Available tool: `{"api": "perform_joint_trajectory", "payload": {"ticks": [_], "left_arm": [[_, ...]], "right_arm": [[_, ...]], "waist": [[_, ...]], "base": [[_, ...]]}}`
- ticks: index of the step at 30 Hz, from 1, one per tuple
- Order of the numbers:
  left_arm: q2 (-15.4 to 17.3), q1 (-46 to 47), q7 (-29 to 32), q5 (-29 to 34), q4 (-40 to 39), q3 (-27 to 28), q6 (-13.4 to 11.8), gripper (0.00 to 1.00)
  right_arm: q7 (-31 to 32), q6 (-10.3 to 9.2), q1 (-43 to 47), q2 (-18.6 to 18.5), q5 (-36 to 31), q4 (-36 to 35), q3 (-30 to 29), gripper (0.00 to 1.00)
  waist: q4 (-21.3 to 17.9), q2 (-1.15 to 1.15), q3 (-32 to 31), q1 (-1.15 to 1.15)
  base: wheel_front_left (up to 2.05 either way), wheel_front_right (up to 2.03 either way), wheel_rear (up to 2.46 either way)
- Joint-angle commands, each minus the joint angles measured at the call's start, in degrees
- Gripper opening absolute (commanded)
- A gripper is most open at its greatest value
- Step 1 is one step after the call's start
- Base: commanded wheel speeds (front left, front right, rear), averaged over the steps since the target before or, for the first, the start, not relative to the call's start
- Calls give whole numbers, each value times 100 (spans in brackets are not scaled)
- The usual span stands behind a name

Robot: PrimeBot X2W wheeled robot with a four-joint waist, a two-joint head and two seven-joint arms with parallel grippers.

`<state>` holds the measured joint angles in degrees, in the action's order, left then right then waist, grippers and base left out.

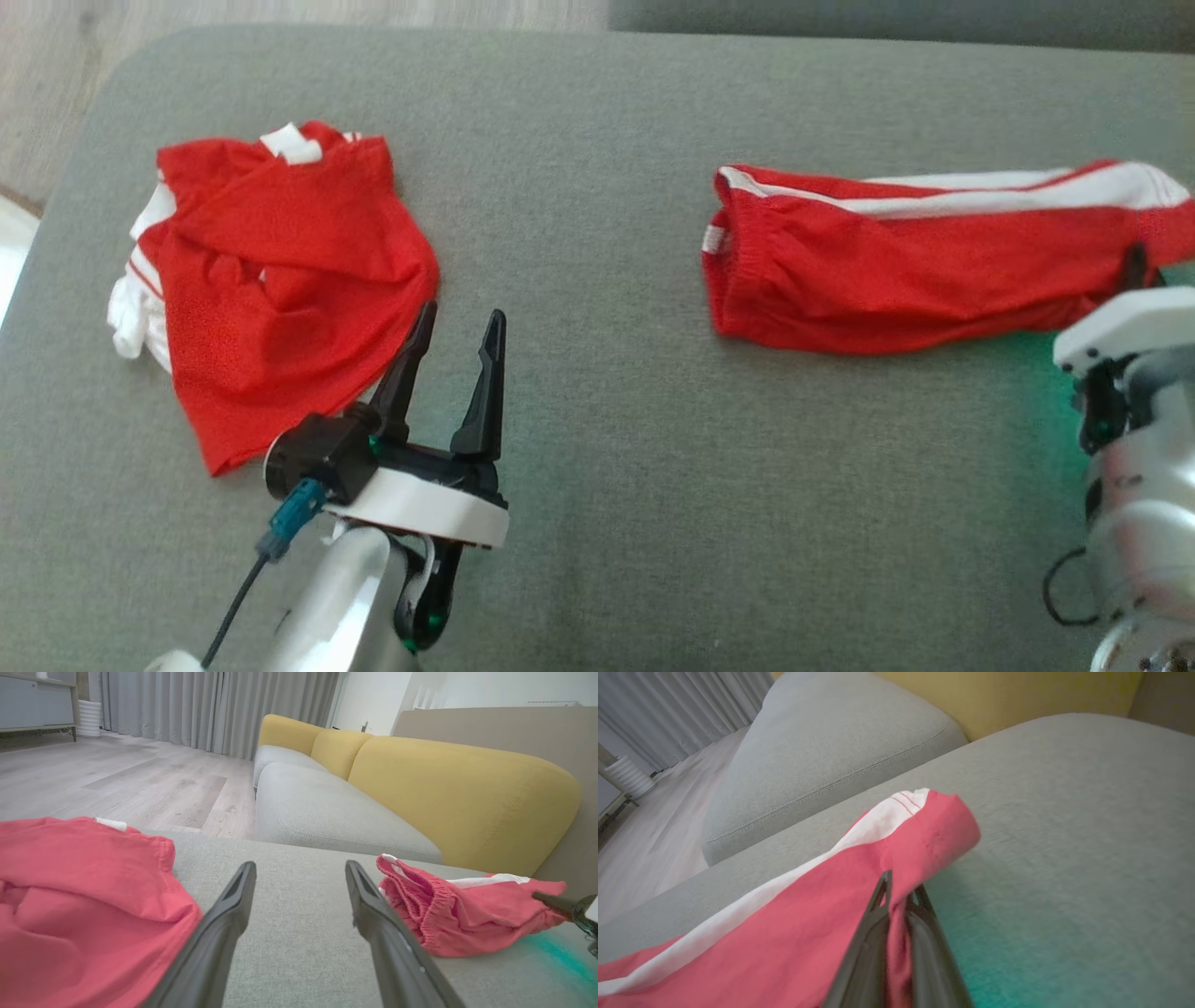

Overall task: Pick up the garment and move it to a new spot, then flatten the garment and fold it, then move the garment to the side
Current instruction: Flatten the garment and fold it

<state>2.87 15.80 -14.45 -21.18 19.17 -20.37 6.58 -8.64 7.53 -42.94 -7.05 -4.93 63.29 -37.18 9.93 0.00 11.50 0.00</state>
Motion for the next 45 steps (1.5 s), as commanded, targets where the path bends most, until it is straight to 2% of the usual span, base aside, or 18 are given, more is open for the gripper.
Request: {"api": "perform_joint_trajectory", "payload": {"ticks": [1, 10, 16, 24, 35, 41, 45], "left_arm": [[17, 28, -55, 46, -195, 196, 28, 100], [9, -67, -55, 34, -242, 181, 3, 100], [7, -47, -55, 39, -235, 188, 6, 100], [6, -71, -55, 9, -183, 203, -4, 100], [4, -140, -55, -45, -120, 196, -28, 100], [23, -185, -55, -50, -115, 219, -50, 100], [34, -198, -55, -48, -123, 227, -65, 100]], "right_arm": [[-76, -4, -39, -20, 37, -164, 120, 0], [-57, -4, 365, 3, 431, -382, 227, 0], [-129, -4, 199, 143, 629, -679, 738, 0], [-285, -4, 173, 375, 1223, -1061, 1932, 0], [-295, -4, 559, 415, 2546, -1433, 4095, 0], [-275, -4, 835, 416, 2842, -1502, 4815, 0], [-245, -4, 932, 381, 2856, -1448, 5077, 0]], "waist": [[-72, 0, -79, 0], [-203, 0, -268, 0], [-93, 0, -281, 0], [148, 0, -438, 0], [561, 0, -577, 0], [621, 0, -653, 0], [609, 0, -667, 0]], "base": [[0, 0, 0], [0, 0, 0], [0, 0, 0], [0, 0, 0], [0, 0, 0], [0, 0, 0], [0, 0, 0]]}}
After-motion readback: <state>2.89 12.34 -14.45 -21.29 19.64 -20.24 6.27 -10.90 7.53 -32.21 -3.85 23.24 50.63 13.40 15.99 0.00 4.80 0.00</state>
